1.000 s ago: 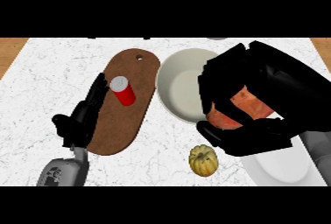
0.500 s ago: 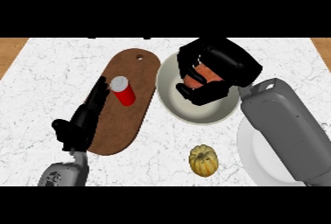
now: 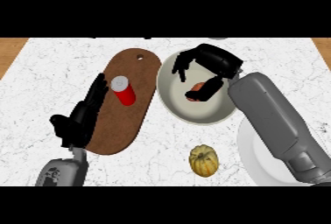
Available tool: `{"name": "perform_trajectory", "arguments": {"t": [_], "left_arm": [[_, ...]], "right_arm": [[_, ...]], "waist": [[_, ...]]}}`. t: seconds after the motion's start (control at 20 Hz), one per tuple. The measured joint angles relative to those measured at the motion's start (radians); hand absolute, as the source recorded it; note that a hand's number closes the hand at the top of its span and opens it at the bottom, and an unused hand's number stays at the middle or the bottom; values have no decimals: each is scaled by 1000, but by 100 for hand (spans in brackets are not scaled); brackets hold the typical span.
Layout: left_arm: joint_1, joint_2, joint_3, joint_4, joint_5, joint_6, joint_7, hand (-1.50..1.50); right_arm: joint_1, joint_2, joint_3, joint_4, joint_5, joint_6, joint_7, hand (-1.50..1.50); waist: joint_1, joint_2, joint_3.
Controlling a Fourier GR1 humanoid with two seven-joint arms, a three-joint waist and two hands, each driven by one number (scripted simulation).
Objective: Pick the sweet potato from the plate and place it in the bowl
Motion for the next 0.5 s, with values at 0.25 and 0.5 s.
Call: {"name": "perform_trajectory", "arguments": {"t": [0.25, 0.5], "left_arm": [[-3, 6, 9, 5, 8, -11, -5, 0], [30, 0, 7, 6, 1, -4, -32, 0]], "right_arm": [[-53, 19, -46, 157, -33, 76, -140, -150], [-73, 30, -146, 203, -122, 128, -210, -150]], "waist": [[0, 0, 0], [-7, -3, 0]]}}
